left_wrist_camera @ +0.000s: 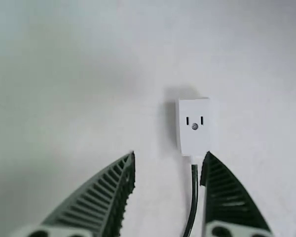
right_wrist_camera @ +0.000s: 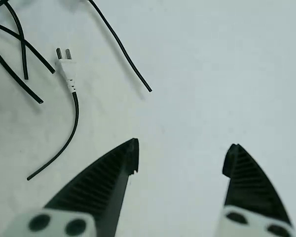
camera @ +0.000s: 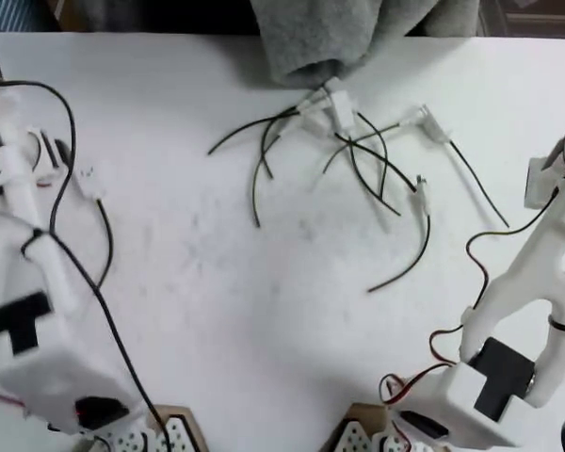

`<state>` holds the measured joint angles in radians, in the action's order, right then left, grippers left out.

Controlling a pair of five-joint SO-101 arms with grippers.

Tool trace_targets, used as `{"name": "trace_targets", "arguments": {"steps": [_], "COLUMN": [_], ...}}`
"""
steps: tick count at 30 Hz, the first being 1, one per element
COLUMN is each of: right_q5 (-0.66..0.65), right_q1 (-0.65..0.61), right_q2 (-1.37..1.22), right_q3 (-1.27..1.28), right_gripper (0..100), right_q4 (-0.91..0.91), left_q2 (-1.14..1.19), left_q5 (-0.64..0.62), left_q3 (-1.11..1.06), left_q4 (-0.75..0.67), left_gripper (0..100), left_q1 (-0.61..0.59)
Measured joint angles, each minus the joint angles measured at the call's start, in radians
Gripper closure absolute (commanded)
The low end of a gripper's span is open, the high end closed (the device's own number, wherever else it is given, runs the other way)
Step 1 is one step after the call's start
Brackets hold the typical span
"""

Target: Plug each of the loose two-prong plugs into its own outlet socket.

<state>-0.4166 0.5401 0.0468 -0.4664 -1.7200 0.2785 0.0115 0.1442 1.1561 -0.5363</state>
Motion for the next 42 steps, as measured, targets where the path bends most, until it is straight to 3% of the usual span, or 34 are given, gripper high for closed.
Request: {"name": "trace_targets", "arguments": {"steps": [12,22,28,32,39,42], "right_q5": [0.000,0.000,0.000,0.000,0.000,0.000], "right_q1": [-0.006,-0.031,-0.029,-0.029,-0.029,-0.028], "right_q2": [0.000,0.000,0.000,0.000,0.000,0.000], "right_q3": [0.002,0.002,0.000,0.000,0.000,0.000], "right_gripper": [72.7,72.7,72.7,72.7,72.7,72.7], "right_q4": [0.000,0.000,0.000,0.000,0.000,0.000], "left_q2": [0.502,0.738,0.812,0.839,0.876,0.888], "left_q5": [-0.002,-0.003,-0.003,-0.003,-0.003,-0.003], "left_q3": [0.410,0.789,0.968,0.991,1.008,1.016], "left_q4": [0.003,0.164,0.341,0.437,0.457,0.459], "left_gripper": [83,79,79,79,79,86], "left_q1": [0.014,0.057,0.089,0.100,0.100,0.100]}}
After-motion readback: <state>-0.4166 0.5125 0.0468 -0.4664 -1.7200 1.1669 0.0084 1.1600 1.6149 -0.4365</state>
